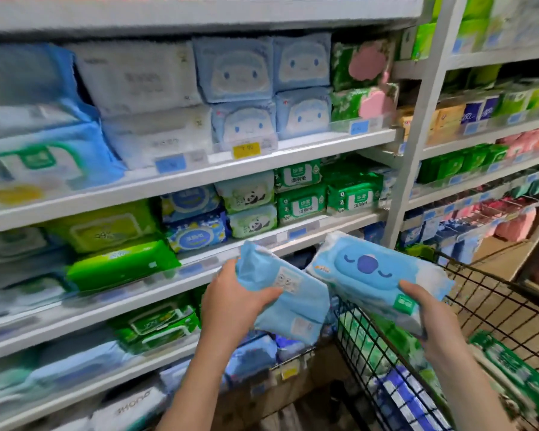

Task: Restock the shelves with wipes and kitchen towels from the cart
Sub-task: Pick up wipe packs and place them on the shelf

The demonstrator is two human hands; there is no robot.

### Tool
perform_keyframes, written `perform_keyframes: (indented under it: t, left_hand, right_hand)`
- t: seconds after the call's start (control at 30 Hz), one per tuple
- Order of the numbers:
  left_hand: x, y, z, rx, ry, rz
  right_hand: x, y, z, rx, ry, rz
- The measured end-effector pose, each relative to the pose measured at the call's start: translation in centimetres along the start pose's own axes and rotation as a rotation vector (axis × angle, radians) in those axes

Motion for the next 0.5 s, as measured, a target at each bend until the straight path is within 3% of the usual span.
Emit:
perform_keyframes:
  t: [0.13,0.5]
  left_hand:
    - [-1.8,5.7,1.7,0.073,0.050,0.082]
    - [-6.9,20.1,6.4,0.370,0.186,0.302]
  right_hand:
    - [-0.5,-3.9,2.7,-0.079,0.026,0.009]
    - [-2.2,-18.8,7.9,-0.499,0.055,-0.010]
Point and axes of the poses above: each hand's wrist, its own z-axis away from the middle knuckle, its own y-axis out of the back of the hand, x = y × z, the point moved 5 cm from there along -z, towards the middle knuckle, and after that the axes turned 5 degrees about -z, right-handed, at the moved point
